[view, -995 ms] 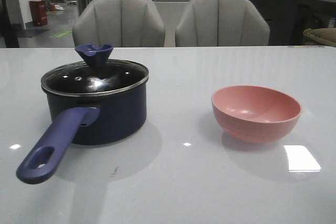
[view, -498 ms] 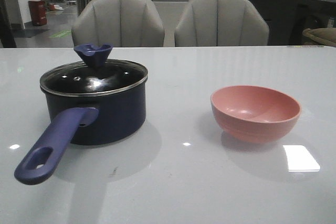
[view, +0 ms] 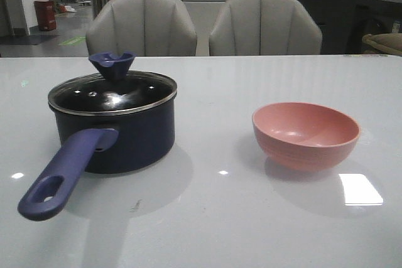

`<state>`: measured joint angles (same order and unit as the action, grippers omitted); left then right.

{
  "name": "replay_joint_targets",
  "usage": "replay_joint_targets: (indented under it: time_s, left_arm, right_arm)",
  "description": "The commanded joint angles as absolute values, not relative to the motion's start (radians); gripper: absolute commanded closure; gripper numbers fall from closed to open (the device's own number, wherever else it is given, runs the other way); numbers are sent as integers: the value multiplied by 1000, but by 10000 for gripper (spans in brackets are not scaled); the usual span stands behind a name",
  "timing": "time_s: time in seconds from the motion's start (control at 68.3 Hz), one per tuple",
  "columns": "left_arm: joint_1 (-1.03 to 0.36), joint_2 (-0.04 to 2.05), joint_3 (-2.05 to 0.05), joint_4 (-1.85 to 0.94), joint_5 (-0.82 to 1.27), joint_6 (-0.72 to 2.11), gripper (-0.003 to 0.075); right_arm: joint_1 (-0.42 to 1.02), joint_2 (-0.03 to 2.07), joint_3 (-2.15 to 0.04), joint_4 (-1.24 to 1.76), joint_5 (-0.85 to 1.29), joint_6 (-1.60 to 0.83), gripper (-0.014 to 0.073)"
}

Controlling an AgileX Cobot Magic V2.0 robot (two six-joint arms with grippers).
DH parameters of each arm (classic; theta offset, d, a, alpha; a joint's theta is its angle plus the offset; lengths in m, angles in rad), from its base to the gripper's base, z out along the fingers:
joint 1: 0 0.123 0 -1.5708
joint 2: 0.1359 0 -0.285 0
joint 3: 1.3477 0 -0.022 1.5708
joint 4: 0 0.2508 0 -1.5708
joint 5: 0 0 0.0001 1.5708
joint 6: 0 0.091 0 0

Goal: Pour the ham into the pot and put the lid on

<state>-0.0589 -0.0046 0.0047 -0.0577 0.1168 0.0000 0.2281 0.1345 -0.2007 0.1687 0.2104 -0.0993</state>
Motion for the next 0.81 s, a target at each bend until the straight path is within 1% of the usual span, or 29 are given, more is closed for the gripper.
replay_joint_targets:
  time_s: [0.0, 0.571, 0.717, 0.79]
  left_arm:
    - [-58, -25, 27, -57, 30, -14, 586]
    - [-58, -25, 27, -57, 30, -14, 586]
    - [-58, -25, 27, -57, 30, -14, 586]
    - [-58, -25, 27, -57, 30, -14, 586]
  right_arm:
    - [228, 143, -228, 165, 130, -109, 444]
    - [228, 143, -227, 165, 130, -109, 444]
    - [224, 143, -179, 165, 106, -110, 444]
    - [206, 138, -139, 163, 48, -110, 444]
